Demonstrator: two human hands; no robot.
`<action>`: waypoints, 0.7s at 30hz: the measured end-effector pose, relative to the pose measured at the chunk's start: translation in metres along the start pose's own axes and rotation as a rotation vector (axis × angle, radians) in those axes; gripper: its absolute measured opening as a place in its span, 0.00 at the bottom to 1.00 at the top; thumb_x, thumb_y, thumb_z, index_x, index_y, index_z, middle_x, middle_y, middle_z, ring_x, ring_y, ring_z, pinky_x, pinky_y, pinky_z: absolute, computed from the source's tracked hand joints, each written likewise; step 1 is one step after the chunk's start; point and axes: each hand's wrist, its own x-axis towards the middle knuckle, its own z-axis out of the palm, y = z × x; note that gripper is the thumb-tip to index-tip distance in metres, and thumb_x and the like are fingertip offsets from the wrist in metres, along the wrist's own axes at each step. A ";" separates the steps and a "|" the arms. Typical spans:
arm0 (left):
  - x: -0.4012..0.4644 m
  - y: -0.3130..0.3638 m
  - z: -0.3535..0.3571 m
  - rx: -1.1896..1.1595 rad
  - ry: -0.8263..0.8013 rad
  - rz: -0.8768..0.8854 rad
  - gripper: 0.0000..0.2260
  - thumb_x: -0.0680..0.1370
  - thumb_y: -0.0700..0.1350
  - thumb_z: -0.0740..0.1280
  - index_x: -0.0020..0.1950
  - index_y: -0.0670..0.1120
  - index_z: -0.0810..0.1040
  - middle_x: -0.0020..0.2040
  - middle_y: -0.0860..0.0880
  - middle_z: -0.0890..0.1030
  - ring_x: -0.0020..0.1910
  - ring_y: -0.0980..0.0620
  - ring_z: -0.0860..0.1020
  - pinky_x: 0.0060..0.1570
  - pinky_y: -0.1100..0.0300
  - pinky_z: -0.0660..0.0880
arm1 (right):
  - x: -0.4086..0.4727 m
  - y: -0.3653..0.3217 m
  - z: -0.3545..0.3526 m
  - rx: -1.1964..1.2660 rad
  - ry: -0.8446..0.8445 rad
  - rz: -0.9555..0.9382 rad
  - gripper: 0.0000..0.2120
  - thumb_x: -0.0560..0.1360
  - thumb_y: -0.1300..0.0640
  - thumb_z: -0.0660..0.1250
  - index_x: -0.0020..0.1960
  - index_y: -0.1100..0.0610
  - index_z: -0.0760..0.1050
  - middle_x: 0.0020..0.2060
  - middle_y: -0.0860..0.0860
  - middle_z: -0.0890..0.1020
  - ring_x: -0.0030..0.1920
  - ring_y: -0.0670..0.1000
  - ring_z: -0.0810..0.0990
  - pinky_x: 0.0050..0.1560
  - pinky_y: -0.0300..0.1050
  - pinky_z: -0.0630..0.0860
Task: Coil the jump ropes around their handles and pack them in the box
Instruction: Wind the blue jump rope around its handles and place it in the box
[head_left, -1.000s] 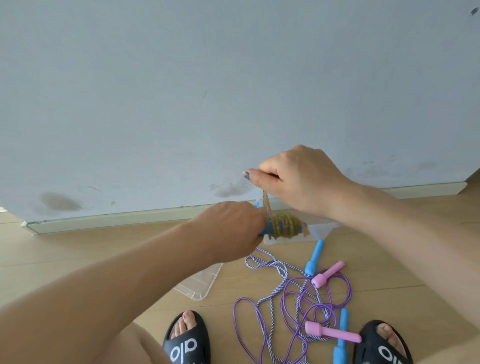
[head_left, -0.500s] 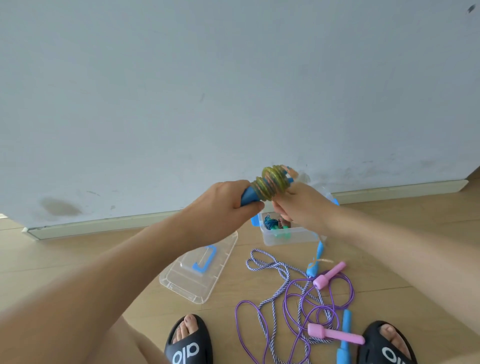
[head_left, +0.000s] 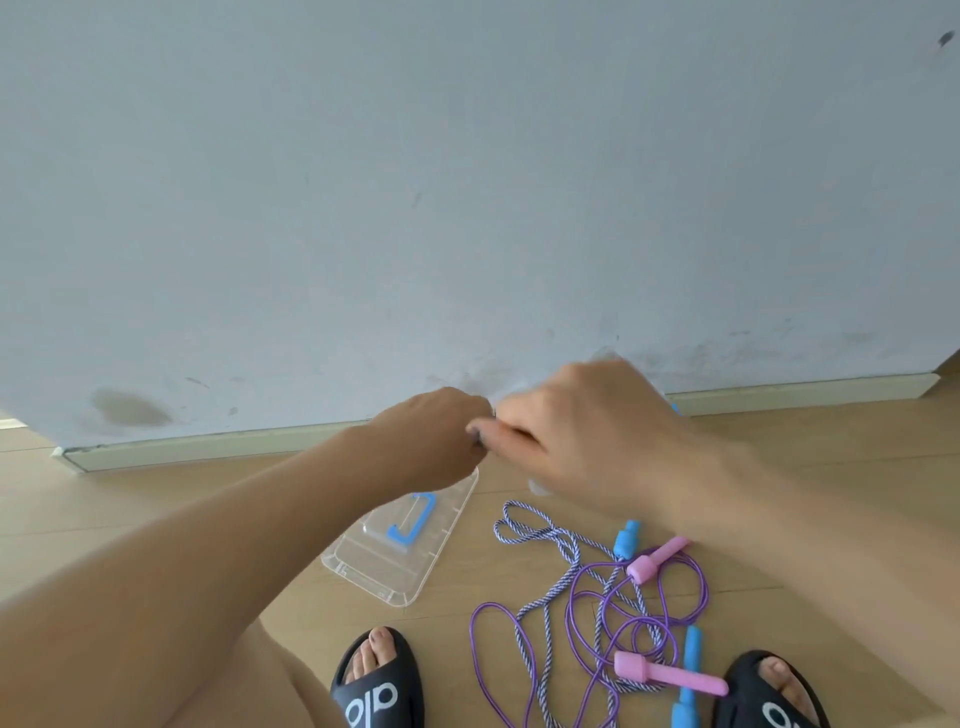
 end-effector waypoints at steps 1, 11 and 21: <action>-0.002 0.003 0.002 0.015 0.010 0.049 0.06 0.80 0.44 0.58 0.44 0.45 0.68 0.44 0.47 0.75 0.43 0.46 0.76 0.42 0.53 0.74 | 0.006 0.005 -0.005 -0.015 0.032 -0.001 0.25 0.78 0.41 0.54 0.28 0.54 0.58 0.20 0.48 0.56 0.24 0.54 0.60 0.28 0.39 0.49; -0.026 0.035 0.000 0.008 0.198 0.390 0.08 0.82 0.50 0.59 0.46 0.48 0.65 0.37 0.53 0.68 0.37 0.50 0.71 0.36 0.58 0.65 | 0.028 0.060 0.004 0.352 -0.167 0.212 0.27 0.80 0.43 0.60 0.30 0.56 0.57 0.24 0.49 0.60 0.27 0.49 0.58 0.31 0.45 0.58; -0.028 0.020 -0.018 -0.570 0.217 0.021 0.10 0.77 0.54 0.67 0.44 0.53 0.68 0.37 0.54 0.73 0.31 0.57 0.69 0.30 0.64 0.64 | 0.004 0.053 0.041 0.696 -0.273 0.431 0.21 0.76 0.49 0.56 0.24 0.48 0.61 0.22 0.44 0.64 0.26 0.47 0.61 0.31 0.43 0.60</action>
